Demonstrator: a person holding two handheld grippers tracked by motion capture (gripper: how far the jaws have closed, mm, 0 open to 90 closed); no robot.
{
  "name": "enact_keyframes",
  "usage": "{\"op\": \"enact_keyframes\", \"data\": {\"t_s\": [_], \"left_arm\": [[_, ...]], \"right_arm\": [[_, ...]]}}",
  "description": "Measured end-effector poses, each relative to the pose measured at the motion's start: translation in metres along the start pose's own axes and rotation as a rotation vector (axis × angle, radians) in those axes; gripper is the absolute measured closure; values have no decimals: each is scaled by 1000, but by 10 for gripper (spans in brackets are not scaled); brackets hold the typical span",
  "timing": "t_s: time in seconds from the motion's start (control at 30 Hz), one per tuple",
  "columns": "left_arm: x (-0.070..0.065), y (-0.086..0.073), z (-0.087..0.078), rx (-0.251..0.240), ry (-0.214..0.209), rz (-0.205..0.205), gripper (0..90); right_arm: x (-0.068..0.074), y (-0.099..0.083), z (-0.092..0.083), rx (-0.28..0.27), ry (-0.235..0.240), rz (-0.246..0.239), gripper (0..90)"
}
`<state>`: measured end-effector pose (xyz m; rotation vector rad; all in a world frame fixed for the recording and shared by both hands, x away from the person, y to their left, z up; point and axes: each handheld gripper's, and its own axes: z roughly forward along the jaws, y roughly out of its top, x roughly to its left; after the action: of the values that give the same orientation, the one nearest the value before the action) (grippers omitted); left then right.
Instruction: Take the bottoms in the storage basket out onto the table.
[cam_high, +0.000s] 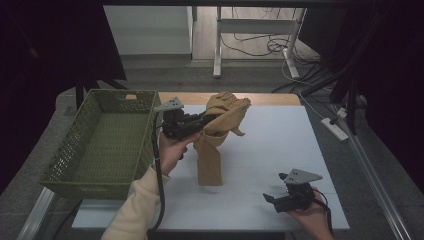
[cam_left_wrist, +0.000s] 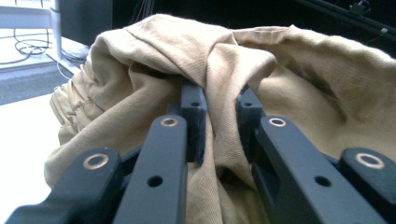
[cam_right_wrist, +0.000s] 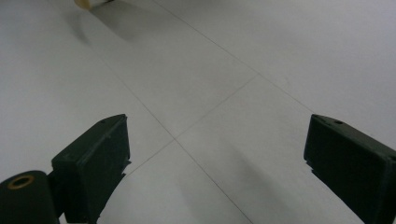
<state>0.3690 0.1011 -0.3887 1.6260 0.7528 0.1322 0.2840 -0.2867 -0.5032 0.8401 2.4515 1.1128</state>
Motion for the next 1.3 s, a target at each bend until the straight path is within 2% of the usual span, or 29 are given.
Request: {"op": "enact_keyframes", "data": {"t_s": [0.33, 0.8, 1.3], "left_arm": [[3, -7, 9, 24, 11, -2, 783], [23, -29, 18, 86, 49, -46, 782], [31, -48, 32, 142, 58, -71, 782]], "right_arm": [[0, 0, 0, -1, 0, -3, 69], [0, 0, 0, 5, -1, -4, 69], [0, 0, 1, 11, -1, -9, 69]]}}
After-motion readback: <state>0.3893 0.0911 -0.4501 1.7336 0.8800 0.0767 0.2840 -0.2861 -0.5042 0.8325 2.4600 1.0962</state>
